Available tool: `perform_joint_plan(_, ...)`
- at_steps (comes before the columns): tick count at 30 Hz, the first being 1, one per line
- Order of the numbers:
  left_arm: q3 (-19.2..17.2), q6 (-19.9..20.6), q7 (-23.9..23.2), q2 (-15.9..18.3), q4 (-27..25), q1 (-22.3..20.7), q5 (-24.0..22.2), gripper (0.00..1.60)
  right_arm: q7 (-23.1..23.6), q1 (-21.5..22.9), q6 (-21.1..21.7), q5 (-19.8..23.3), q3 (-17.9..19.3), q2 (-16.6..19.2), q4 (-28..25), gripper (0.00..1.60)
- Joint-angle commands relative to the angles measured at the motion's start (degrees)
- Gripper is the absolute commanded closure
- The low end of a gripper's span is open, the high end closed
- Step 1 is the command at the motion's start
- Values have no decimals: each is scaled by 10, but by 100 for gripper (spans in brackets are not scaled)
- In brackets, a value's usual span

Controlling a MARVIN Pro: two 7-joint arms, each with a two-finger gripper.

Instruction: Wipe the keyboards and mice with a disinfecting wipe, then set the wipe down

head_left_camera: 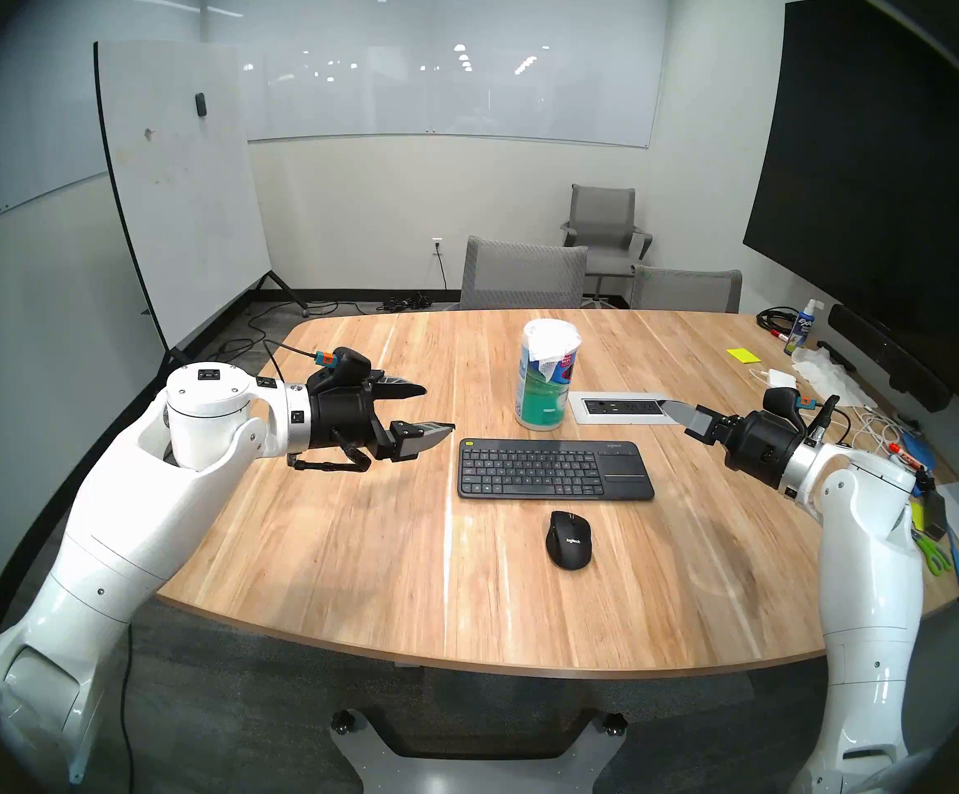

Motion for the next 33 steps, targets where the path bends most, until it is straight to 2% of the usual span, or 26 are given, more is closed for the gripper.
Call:
perform_joint_plan(1, -4, 0, 0, 1, -6, -4, -1, 0, 4, 5, -6, 3, 0, -1, -7, 0)
perform_joint_plan(11, -4, 0, 0, 1, -6, -4, -1, 0, 7, 6, -7, 0, 1, -3, -7, 0)
perform_joint_plan(16, -4, -1, 0, 1, -6, -4, -1, 0, 22, 10, -37, -4, -5, 2, 5, 0)
perform_joint_plan(20, -4, -1, 0, 1, -6, -4, -1, 0, 33, 17, -42, -2, -4, 9, 7, 0)
perform_joint_plan(28, -4, -1, 0, 1, -6, -4, -1, 0, 52, 11, -86, -11, -14, 15, -11, 0)
perform_joint_plan(33, -4, -1, 0, 1, -5, -4, -1, 0, 71, -6, -140, -30, -22, 18, -33, 0)
